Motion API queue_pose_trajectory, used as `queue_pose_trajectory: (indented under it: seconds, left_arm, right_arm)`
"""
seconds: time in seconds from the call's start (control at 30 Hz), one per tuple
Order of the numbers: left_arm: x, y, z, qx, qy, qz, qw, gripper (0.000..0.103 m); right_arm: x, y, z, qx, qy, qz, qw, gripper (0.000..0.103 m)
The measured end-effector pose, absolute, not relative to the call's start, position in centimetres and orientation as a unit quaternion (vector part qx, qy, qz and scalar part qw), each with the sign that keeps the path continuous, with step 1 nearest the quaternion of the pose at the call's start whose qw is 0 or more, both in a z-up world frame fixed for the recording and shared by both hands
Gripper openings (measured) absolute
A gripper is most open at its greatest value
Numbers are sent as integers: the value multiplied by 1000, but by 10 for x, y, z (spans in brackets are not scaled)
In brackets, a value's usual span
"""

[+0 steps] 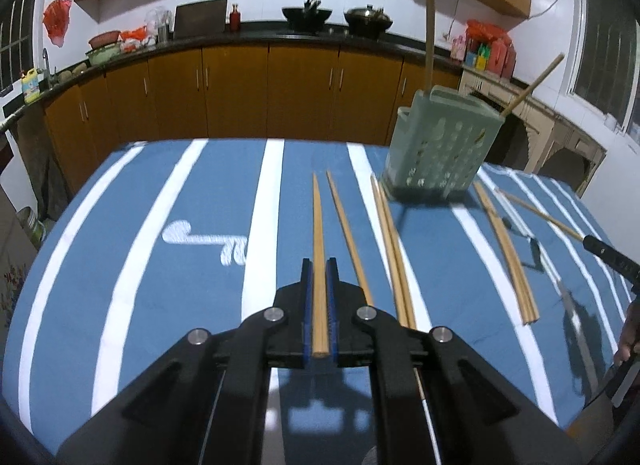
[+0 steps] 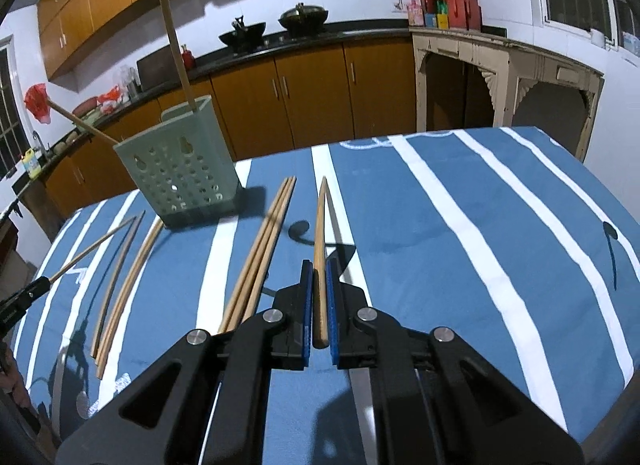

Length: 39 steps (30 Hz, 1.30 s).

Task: Organize utensils
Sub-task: 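Lift both held chopsticks and carry them above the green holder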

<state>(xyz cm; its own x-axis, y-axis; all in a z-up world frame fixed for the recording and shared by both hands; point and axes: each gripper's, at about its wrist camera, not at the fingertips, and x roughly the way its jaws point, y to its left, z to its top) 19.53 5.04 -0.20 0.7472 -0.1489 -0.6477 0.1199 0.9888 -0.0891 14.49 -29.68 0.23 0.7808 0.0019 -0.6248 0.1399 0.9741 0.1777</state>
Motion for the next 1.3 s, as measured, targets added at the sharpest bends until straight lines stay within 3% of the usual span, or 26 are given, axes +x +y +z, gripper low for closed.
queue_pose_trajectory:
  seconds: [0.53,1.3]
  left_arm:
    - [182,54,54,-48,264,-88,959,8]
    - [177,53,90,-55,213,-83,972,7]
  right_arm:
    - [140,-303,41,115,263,-35,957,8]
    - [141,-298,74,110,208,-19,972,8]
